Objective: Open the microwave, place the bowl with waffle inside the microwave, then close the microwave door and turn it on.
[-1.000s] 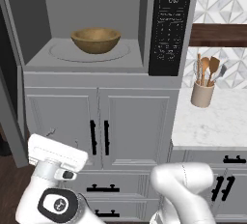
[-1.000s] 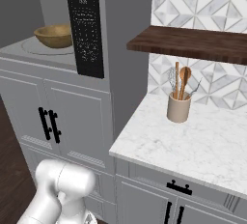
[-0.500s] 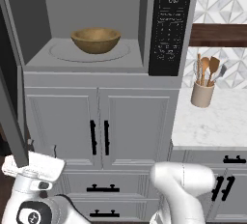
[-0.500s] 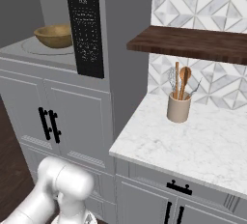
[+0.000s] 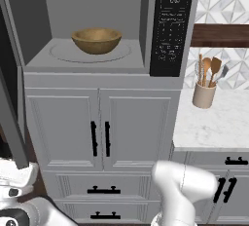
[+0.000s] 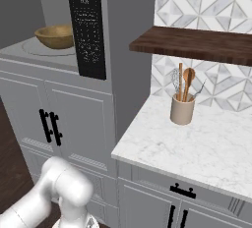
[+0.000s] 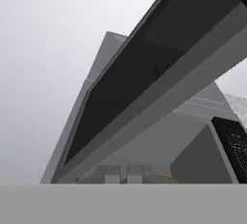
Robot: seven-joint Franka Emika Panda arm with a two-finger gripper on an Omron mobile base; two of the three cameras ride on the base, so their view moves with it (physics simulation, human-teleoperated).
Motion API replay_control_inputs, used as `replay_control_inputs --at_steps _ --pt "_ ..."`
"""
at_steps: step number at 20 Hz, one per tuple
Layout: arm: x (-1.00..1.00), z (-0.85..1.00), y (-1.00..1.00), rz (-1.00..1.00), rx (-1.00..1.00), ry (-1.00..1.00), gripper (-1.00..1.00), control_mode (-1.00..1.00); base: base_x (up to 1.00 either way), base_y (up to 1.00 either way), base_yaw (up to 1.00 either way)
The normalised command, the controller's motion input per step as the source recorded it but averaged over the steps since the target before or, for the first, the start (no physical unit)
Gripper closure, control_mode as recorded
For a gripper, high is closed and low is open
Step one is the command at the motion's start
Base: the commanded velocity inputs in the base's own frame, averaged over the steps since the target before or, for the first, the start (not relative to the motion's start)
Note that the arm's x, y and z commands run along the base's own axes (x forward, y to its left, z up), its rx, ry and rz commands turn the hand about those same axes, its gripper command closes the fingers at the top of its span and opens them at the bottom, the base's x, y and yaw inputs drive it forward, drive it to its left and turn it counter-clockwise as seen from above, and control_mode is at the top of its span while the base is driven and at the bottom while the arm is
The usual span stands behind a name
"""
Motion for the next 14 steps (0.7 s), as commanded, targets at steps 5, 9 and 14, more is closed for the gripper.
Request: replay_control_inputs --at_steps 5,9,14 --pt "0.0 0.0 0.56 -0.06 -0.19 0.0 1.0 -1.0 0.0 0.0 0.0" --pt "0.0 0.0 0.48 -0.05 -0.12 0.0 1.0 -1.0 0.0 0.0 0.0" --pt "0.0 0.16 0.13 -0.03 -0.01 0.0 1.0 -1.0 0.0 0.0 0.0"
